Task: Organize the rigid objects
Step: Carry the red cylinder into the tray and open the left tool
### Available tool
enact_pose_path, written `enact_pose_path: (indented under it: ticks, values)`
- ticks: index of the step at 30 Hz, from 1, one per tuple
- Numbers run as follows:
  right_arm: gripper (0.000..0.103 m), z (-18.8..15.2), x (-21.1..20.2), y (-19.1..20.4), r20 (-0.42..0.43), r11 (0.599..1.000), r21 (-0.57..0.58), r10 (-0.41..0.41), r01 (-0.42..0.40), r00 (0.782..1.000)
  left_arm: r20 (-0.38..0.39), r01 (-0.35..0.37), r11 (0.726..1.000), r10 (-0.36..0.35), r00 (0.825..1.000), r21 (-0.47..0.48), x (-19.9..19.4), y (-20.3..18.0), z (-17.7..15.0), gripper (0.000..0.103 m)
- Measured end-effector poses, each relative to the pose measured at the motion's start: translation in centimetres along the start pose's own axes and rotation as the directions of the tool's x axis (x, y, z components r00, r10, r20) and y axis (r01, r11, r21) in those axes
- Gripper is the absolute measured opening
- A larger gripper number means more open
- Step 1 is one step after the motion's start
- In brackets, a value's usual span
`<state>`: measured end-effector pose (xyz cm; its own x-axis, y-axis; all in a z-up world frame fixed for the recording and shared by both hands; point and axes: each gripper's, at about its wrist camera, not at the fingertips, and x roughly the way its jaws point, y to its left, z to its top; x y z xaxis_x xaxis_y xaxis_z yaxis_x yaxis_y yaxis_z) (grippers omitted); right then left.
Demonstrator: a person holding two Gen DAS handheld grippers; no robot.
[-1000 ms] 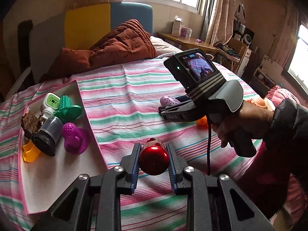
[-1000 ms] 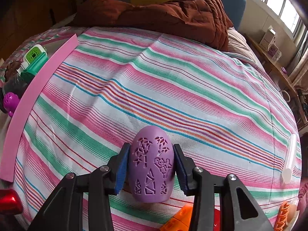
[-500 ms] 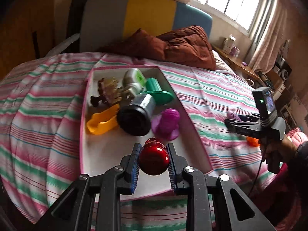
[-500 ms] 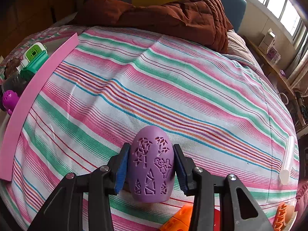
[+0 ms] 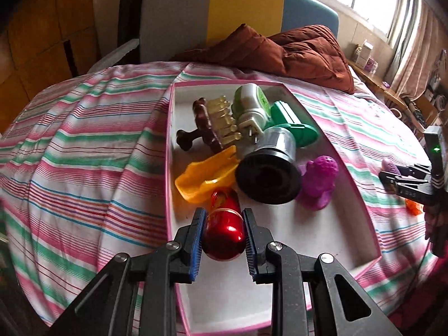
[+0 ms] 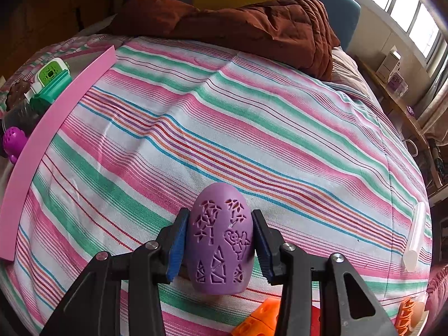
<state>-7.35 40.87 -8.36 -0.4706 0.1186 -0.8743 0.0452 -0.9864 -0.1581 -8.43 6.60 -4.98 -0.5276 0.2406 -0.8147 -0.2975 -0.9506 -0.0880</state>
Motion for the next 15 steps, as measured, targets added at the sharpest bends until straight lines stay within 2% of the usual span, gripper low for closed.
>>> enact_pose_path:
  ticks: [2, 5, 15]
  values:
    - [0.044, 0.0, 0.0, 0.0, 0.0, 1.0, 0.0, 0.0, 0.0, 1.0, -0.012, -0.005, 1.0, 0.004, 1.0, -0.02, 0.2, 0.5, 0.2, 0.027]
    - [0.044, 0.0, 0.0, 0.0, 0.0, 1.0, 0.0, 0.0, 0.0, 1.0, 0.01, -0.002, 0.999, 0.002, 1.0, -0.04, -0.4, 1.0, 0.0, 0.027]
    - [0.044, 0.0, 0.0, 0.2, 0.0, 1.0, -0.006, -0.01, 0.01, 1.0, 0.072, -0.09, 0.996, 0.089, 0.993, 0.013, -2.4, 0.3, -1.2, 0.027]
